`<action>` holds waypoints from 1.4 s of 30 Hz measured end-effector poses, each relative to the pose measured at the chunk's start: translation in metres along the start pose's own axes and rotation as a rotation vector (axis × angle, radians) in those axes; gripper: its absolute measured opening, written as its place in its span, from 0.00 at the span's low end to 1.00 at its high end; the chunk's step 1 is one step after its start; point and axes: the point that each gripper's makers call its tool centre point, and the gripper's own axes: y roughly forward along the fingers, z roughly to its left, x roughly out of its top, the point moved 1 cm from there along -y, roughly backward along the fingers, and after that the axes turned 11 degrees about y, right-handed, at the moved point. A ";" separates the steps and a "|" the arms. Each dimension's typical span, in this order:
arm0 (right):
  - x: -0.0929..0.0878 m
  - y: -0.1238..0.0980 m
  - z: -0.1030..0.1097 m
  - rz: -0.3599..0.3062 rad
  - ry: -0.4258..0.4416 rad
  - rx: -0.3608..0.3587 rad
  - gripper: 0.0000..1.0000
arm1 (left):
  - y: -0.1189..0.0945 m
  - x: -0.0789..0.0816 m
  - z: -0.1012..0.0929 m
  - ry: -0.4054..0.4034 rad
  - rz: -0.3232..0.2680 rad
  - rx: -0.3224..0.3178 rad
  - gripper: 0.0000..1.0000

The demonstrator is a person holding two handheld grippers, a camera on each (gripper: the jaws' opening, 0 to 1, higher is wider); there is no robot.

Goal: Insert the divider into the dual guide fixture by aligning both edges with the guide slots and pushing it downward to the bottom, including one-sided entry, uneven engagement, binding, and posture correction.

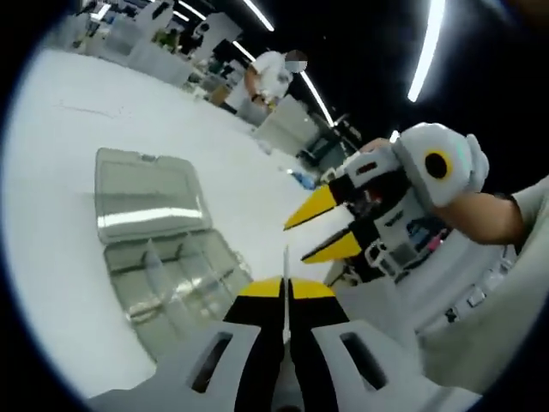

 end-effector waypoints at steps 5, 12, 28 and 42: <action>0.008 -0.003 0.005 0.003 0.019 0.083 0.08 | -0.001 0.007 -0.009 0.106 -0.020 -0.023 0.00; 0.015 -0.004 0.010 0.015 0.039 0.168 0.04 | -0.004 0.013 -0.016 0.243 -0.031 -0.032 0.00; 0.017 0.000 0.019 0.062 0.146 0.308 0.00 | -0.010 0.013 -0.019 0.393 -0.039 -0.041 0.00; 0.020 0.003 0.028 0.174 0.347 0.368 0.00 | -0.011 0.002 -0.016 0.352 -0.037 -0.057 0.01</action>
